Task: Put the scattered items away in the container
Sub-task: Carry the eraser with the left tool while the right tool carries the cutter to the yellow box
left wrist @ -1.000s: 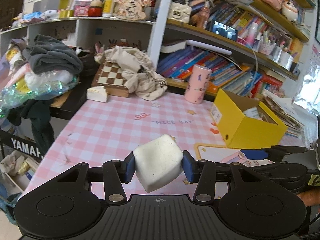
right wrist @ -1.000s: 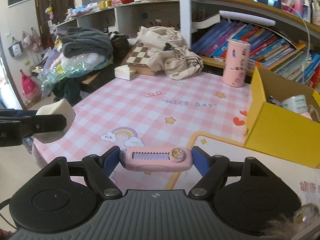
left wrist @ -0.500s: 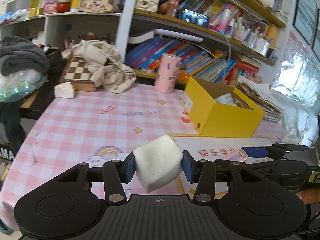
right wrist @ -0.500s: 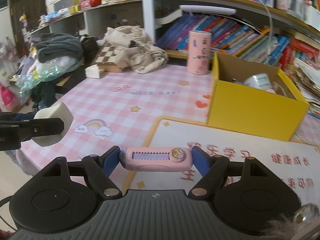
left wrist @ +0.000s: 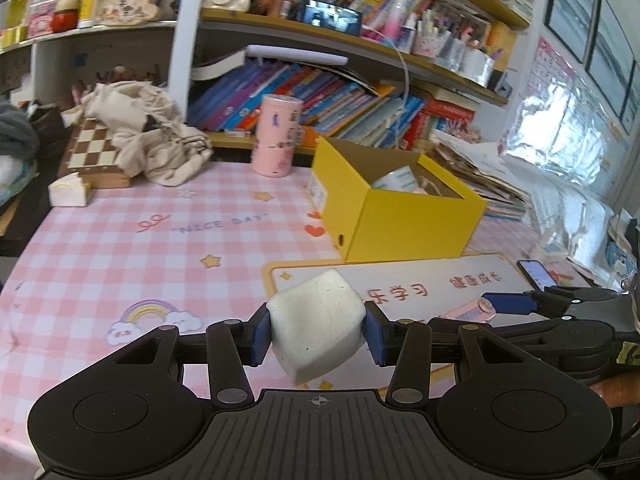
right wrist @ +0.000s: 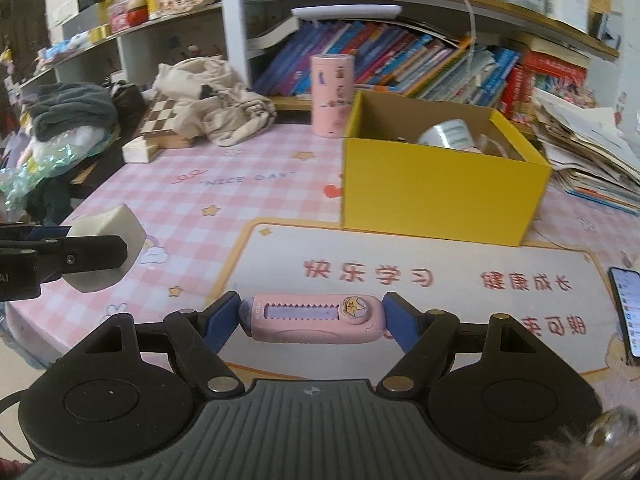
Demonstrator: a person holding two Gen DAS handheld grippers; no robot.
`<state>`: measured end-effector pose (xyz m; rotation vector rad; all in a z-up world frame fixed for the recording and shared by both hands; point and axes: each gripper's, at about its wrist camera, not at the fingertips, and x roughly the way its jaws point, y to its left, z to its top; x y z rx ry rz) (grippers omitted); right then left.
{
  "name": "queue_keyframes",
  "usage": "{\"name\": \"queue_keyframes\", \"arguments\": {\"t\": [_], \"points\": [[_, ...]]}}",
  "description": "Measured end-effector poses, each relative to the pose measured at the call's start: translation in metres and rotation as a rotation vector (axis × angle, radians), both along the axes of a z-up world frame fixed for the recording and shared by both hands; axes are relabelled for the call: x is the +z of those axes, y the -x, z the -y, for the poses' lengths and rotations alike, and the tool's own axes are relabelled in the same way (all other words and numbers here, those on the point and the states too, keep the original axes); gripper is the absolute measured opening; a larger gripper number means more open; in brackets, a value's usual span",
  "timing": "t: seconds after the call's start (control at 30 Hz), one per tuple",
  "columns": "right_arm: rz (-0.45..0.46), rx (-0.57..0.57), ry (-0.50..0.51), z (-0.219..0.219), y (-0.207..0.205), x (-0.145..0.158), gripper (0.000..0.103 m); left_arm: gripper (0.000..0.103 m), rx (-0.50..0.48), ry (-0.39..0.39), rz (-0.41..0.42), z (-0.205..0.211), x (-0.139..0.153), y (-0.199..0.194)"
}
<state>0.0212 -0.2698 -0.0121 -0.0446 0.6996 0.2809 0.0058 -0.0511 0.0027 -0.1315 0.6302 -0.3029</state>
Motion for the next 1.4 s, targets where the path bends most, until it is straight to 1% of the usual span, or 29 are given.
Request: {"name": "queue_keyframes", "arguments": {"t": [0.23,0.53,1.03,1.4], "points": [[-0.002,-0.048,-0.007,0.031,-0.004,0.000,0.076,0.046,-0.051,-0.007,-0.006,0.028,0.000,-0.012],[-0.023,-0.087,-0.016,0.063,-0.012,-0.005,0.076,0.046,-0.091,-0.019,-0.029,0.059,-0.004,-0.026],[-0.063,-0.110,0.000,0.112,-0.036,-0.014,0.076,0.046,-0.115,-0.018,-0.068,0.108,-0.012,-0.058],[-0.087,-0.124,0.010,0.155,-0.061,-0.019,0.076,0.045,-0.147,-0.021,-0.095,0.156,-0.021,-0.087]]}}
